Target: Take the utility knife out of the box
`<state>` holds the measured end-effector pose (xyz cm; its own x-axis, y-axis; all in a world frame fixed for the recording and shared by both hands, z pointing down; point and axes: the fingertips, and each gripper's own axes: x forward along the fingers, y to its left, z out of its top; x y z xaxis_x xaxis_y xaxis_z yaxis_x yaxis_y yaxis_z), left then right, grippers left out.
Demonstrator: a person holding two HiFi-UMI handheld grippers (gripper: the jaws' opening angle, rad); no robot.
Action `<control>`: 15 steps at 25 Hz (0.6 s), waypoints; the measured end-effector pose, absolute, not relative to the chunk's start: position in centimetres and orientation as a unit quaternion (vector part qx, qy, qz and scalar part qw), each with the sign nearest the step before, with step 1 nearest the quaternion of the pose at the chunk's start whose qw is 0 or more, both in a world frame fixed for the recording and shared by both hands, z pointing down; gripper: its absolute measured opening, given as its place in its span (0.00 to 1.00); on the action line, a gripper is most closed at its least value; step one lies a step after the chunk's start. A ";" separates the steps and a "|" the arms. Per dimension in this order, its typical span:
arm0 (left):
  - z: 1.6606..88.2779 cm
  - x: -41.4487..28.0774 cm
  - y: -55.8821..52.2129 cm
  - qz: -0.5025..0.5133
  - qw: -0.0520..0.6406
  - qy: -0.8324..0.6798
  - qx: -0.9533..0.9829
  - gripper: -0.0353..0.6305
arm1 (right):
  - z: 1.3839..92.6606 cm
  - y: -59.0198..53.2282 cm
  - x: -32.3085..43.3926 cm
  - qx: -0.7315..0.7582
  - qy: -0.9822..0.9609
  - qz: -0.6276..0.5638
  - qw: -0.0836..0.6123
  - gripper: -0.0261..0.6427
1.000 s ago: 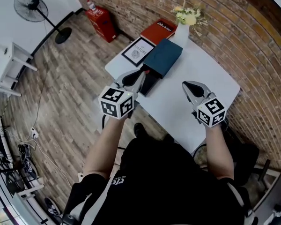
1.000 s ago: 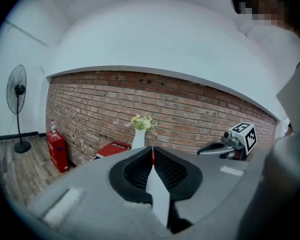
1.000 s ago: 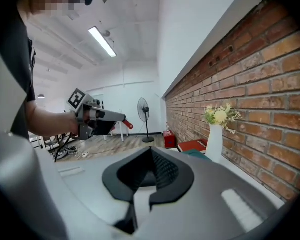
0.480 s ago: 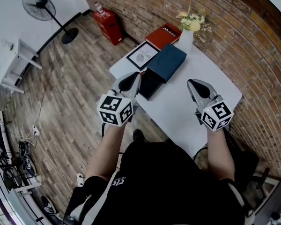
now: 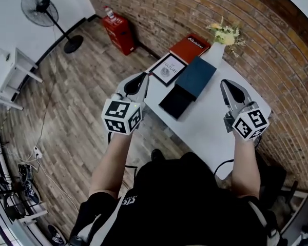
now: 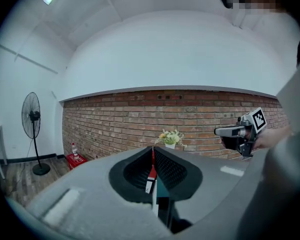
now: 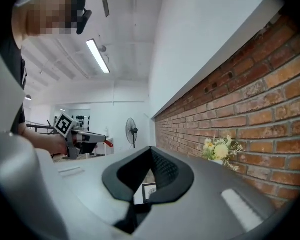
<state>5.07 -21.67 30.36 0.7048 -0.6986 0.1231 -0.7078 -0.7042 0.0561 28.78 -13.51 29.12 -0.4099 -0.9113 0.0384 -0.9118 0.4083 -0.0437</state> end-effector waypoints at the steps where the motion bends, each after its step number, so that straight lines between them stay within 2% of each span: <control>1: 30.3 4.7 -22.2 0.043 0.048 -0.383 0.921 0.08 | 29.0 -13.7 28.8 0.546 -0.837 0.026 0.002 0.04; 11: 30.8 6.9 -22.0 0.030 0.058 -0.398 0.915 0.08 | 29.9 -12.8 30.6 0.542 -0.839 0.045 -0.024 0.04; 15: 31.8 8.6 -21.7 0.022 0.084 -0.403 0.911 0.08 | 31.0 -12.6 31.3 0.536 -0.842 0.056 -0.023 0.04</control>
<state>8.61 -21.71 31.84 0.6748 -0.7300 0.1085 -0.7375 -0.6616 0.1352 31.26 -12.61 30.96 -0.4252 -0.9049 0.0209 -0.8997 0.4200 -0.1186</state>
